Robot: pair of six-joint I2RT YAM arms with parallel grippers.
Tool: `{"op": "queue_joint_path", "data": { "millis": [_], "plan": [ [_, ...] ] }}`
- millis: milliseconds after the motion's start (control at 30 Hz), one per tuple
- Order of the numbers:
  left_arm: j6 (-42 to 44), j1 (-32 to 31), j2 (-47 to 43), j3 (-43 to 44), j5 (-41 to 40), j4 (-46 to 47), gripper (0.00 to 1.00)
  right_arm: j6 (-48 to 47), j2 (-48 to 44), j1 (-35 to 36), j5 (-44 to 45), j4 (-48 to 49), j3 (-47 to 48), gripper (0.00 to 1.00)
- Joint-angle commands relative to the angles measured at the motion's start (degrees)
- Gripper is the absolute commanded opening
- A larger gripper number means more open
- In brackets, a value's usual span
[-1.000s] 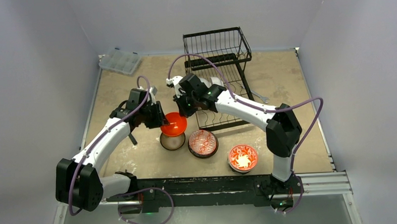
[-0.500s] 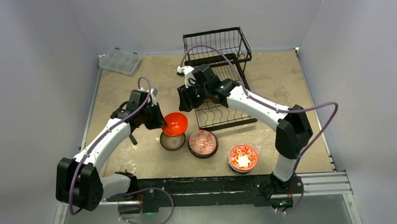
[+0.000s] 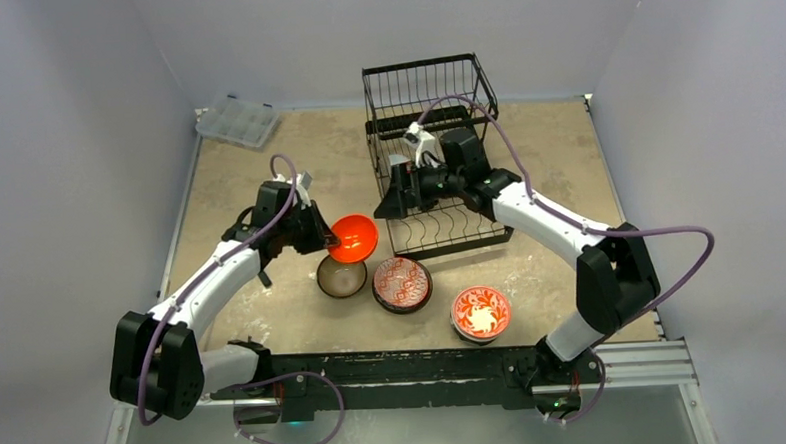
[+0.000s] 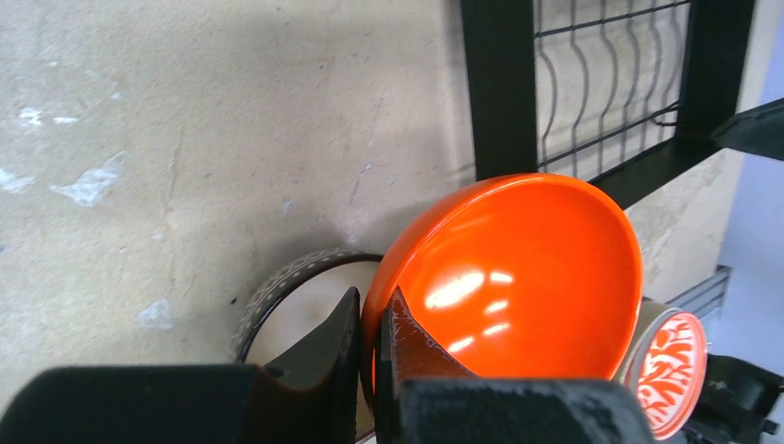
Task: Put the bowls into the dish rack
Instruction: Pick up the bowl from the dish rack.
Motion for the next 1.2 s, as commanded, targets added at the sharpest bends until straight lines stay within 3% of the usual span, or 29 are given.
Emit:
{"op": "queue_joint_path", "data": {
  "millis": [0, 333, 633, 1167],
  "plan": [
    [-5.88, 0.15, -2.58, -2.18, 4.5, 12.18, 0.0, 7.0, -3.88, -3.24, -9.05, 8.89, -3.92, 0.99],
    [-13.1, -2.16, -0.42, -3.76, 8.04, 29.79, 0.0, 17.21, -9.4, -5.84, -15.44, 19.62, -13.96, 0.99],
    [-14.47, -7.75, 1.88, -2.63, 5.46, 34.47, 0.0, 22.97, -9.58, -5.86, -17.86, 26.47, -18.67, 0.99],
    [-14.03, -9.06, -1.41, -2.15, 3.89, 35.22, 0.0, 22.08, -8.18, -5.77, -14.2, 24.24, -19.67, 0.99]
  ]
}}
